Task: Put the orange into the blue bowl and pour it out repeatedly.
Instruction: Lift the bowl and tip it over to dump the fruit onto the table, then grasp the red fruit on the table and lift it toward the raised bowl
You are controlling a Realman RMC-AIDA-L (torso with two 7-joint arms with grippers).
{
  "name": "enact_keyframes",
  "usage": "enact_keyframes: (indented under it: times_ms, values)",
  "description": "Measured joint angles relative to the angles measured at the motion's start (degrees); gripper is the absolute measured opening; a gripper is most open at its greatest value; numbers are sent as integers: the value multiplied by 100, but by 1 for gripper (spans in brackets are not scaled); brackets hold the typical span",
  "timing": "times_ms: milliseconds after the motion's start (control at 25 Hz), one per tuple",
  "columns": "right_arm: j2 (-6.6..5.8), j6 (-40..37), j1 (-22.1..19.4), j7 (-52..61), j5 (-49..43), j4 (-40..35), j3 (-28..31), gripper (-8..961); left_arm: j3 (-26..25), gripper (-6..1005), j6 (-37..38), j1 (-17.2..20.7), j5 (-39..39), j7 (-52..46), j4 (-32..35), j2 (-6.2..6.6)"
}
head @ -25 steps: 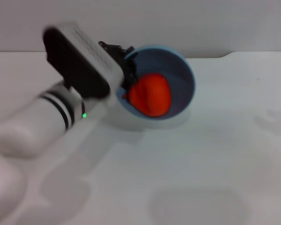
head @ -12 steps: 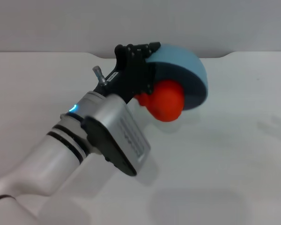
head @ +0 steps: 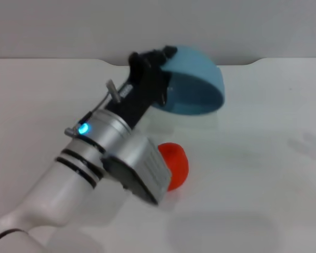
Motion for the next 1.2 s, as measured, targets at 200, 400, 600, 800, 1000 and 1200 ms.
enact_keyframes:
  times_ms: [200,400,600,800,1000,1200]
  values:
    - [0,-27,9,-42,43,30,-82,543,-568,-1,647,36,-2475,-243,1158,38]
    - [0,-141,52,-219,146,38,-309,543,-2010,-1,3161,299,-4042,-245,2202,83]
    - [-6,-151,110,-328,195,78,-655,544,-3962,-1,6420,288,-4708,-1318,2326,117]
    - [-12,-81,258,-717,195,232,-1008,545,-6260,-1,9587,-406,-3567,-3500,1744,161]
    - [-2,287,499,-2170,403,943,-1851,546,-7148,-2,10760,-477,-2473,-4502,2103,141]
    - [-19,1266,824,-3078,519,1863,-3239,547,-7180,-2,10875,-36,-2408,-4742,2726,139]
